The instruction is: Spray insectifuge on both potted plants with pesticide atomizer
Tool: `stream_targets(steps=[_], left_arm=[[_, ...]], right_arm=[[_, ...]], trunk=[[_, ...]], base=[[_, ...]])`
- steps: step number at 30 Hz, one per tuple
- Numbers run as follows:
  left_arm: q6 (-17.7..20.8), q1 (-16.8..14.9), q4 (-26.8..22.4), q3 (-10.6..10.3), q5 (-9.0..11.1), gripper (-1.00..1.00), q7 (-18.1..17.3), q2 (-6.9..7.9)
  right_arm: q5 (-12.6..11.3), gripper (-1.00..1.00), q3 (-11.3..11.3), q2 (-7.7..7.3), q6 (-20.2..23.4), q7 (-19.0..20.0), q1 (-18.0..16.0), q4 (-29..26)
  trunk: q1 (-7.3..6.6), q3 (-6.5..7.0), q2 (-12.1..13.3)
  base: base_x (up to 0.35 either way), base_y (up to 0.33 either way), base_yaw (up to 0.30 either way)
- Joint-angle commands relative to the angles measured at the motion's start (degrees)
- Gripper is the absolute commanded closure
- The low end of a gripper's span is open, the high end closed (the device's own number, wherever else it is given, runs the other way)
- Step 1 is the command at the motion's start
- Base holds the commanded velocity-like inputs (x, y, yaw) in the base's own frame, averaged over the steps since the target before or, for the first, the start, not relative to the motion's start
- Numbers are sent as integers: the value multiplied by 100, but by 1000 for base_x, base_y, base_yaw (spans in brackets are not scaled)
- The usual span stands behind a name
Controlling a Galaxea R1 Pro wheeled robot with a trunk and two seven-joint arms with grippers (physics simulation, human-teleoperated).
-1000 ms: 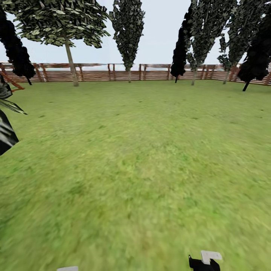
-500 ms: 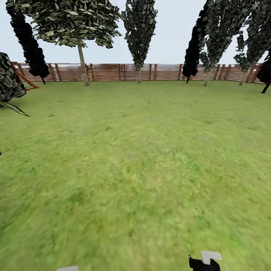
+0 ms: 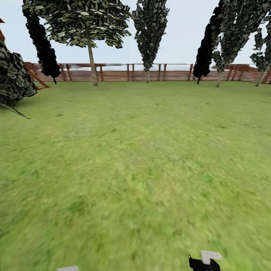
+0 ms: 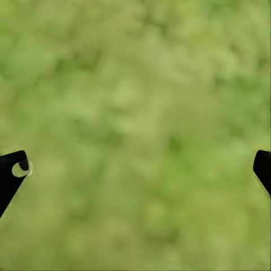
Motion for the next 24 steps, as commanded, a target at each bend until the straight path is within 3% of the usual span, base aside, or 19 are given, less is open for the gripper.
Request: stream_targets(steps=[1, 24], left_arm=[[-20, -5, 8, 36, -58, 100, 18, -1], [-20, -4, 8, 36, -58, 100, 20, -1]], right_arm=[[-53, -100, 48, -1, -16, -9, 0, 1], [-52, -100, 48, -1, -16, -9, -1, 1]], trunk=[[2, -5, -2], [2, -5, -2]], base=[[339, -80, 274], [328, -134, 275]])
